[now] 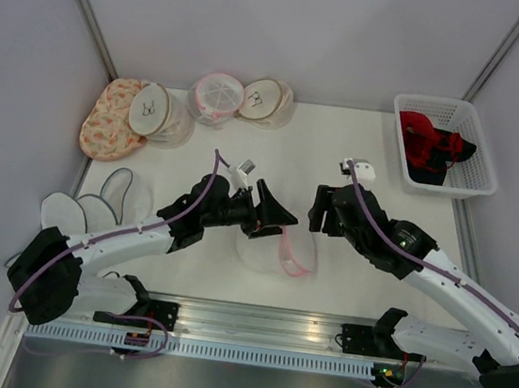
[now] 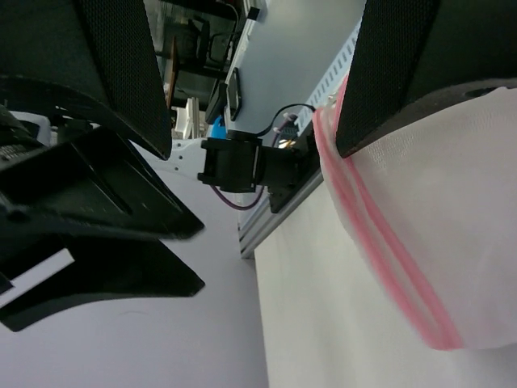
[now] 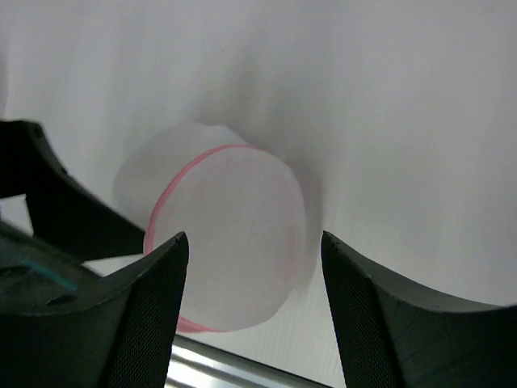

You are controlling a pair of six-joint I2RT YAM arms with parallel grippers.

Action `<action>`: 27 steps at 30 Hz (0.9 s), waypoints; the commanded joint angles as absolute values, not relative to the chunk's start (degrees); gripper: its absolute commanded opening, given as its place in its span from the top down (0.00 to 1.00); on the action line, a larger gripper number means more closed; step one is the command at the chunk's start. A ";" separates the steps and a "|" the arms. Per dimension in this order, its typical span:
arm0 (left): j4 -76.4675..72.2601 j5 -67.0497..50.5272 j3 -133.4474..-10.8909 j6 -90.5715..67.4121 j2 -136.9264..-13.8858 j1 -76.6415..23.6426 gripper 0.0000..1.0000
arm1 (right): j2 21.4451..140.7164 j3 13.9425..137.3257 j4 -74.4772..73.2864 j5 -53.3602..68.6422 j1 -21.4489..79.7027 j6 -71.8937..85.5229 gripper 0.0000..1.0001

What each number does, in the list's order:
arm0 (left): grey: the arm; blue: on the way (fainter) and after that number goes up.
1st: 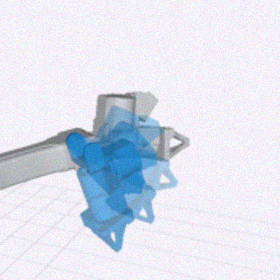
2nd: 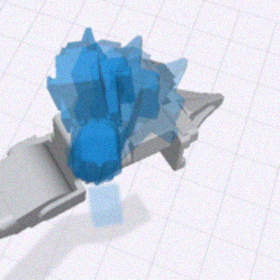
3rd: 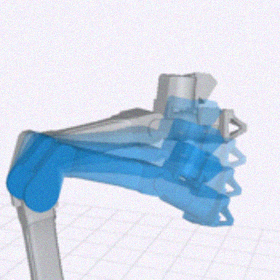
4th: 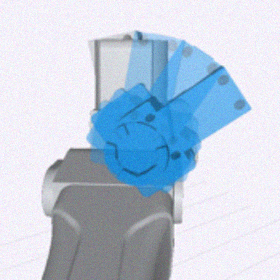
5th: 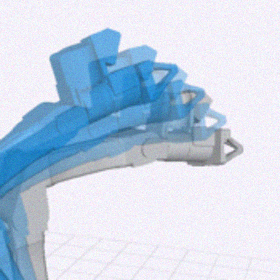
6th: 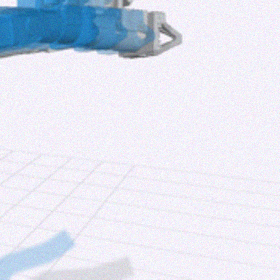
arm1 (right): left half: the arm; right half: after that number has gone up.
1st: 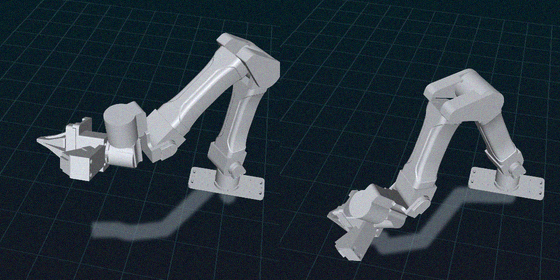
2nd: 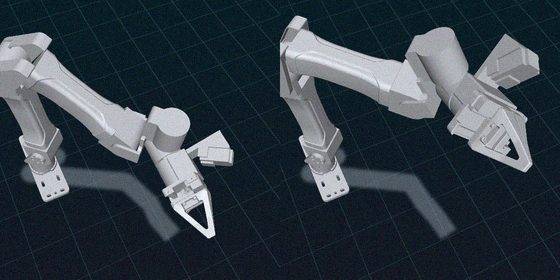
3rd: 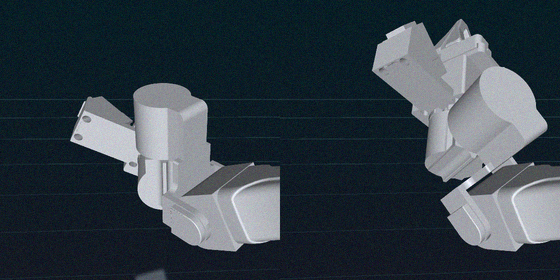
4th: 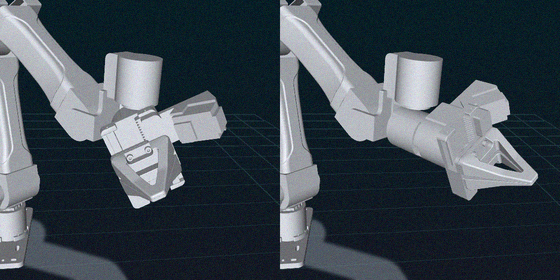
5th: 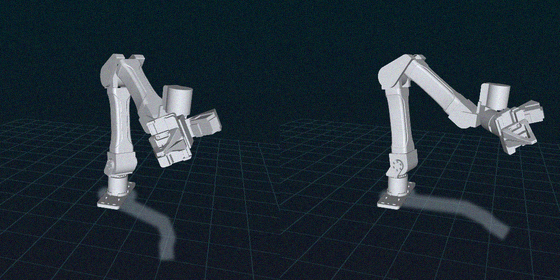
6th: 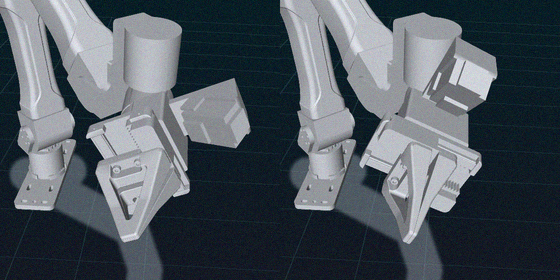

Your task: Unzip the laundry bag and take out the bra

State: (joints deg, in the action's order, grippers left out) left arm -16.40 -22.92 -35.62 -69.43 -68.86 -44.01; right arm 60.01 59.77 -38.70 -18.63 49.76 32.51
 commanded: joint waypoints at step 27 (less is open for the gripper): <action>5.15 -13.99 -65.82 -56.53 -86.50 -53.09 0.16 | 40.87 57.14 -47.38 -26.46 49.66 34.37 0.30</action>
